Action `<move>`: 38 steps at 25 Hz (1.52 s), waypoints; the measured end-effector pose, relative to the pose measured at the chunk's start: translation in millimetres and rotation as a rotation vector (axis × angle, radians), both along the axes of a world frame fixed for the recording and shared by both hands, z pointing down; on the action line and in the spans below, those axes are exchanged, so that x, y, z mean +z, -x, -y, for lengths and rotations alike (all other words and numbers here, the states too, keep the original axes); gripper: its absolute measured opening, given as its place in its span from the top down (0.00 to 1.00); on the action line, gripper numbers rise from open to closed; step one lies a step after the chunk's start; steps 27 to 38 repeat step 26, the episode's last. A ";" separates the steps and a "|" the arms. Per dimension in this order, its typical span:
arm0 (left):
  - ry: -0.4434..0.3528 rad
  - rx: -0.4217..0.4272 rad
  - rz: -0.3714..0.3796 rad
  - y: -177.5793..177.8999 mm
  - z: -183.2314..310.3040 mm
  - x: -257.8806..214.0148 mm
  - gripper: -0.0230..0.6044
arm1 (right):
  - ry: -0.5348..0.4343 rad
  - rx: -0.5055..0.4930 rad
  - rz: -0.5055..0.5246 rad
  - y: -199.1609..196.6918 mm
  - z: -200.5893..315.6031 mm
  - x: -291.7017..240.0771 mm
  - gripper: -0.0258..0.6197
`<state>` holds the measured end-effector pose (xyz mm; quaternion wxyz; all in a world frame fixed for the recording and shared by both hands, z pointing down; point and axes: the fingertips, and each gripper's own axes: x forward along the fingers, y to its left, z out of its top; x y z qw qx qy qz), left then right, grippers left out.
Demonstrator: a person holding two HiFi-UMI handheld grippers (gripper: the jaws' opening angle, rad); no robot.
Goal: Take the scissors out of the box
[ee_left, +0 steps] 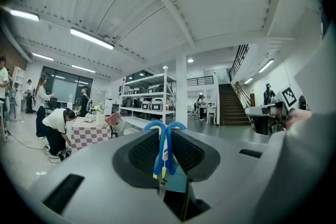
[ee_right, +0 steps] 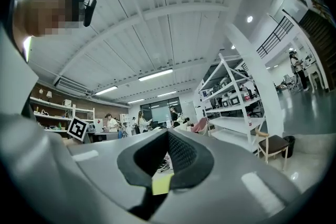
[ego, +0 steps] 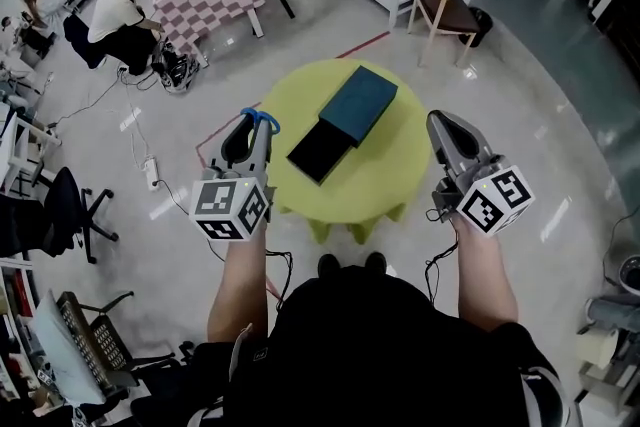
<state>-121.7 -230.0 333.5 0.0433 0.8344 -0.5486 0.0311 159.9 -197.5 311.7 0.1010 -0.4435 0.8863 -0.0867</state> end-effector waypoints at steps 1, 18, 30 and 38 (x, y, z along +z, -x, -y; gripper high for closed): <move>-0.004 -0.002 -0.002 -0.4 -0.5 -1.6 0.84 | -0.006 -0.002 -0.004 -0.8 -0.5 -1.5 0.95; -0.025 -0.004 0.012 -3.5 -7.2 -10.9 0.84 | -0.039 -0.017 -0.040 4.4 -3.0 -12.0 0.95; -0.019 -0.011 0.017 8.0 -9.1 -3.2 0.84 | -0.034 -0.026 -0.044 17.2 -7.3 -5.2 0.95; -0.019 -0.011 0.017 8.0 -9.1 -3.2 0.84 | -0.034 -0.026 -0.044 17.2 -7.3 -5.2 0.95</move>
